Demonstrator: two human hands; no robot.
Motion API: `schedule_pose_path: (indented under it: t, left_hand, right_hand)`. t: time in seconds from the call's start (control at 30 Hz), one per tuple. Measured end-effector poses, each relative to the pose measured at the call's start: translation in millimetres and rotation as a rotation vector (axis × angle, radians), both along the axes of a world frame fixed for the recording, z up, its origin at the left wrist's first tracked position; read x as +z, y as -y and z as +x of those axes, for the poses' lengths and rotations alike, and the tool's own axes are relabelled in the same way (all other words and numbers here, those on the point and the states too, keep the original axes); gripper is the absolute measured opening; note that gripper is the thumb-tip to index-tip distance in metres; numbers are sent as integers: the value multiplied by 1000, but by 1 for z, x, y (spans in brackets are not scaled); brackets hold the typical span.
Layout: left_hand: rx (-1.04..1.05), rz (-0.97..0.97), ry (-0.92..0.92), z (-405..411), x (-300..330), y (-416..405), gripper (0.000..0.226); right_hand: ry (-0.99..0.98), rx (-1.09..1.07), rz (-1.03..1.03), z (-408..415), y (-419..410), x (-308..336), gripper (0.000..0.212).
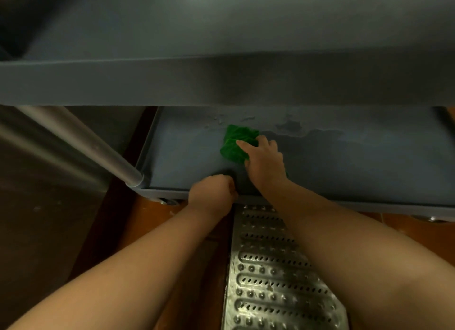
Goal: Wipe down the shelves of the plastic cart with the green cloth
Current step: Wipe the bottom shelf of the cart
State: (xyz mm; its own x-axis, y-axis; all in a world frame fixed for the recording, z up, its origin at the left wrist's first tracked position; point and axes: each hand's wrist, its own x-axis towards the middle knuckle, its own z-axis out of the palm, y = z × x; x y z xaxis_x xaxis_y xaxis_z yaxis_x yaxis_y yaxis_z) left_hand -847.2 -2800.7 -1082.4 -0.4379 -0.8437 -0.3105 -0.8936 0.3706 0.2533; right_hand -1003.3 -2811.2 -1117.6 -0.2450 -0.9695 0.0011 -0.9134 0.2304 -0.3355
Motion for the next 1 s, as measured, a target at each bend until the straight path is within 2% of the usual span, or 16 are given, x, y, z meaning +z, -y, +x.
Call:
schedule_pose_path:
  t: [0.17, 0.47, 0.6, 0.67, 0.8, 1.0]
  left_hand:
    - [-61, 113, -83, -28, 1, -6, 14]
    - [-55, 164, 70, -50, 7, -5, 18]
    - [-100, 158, 25, -72, 5, -15, 6]
    - [-152, 181, 3, -87, 4, -23, 9]
    - [-149, 192, 41, -103, 4, -27, 3]
    - [-100, 233, 83, -111, 5, -23, 13]
  right_hand:
    - [0, -20, 4, -24, -14, 5, 54]
    - [-27, -128, 22, -89, -46, 3, 52]
    - [-25, -186, 33, -110, -54, 5, 52]
    - [-17, -194, 33, -116, -58, 6, 51]
    - [-16, -208, 43, -134, -69, 7, 52]
    - [-10, -294, 41, -178, -93, 7, 50]
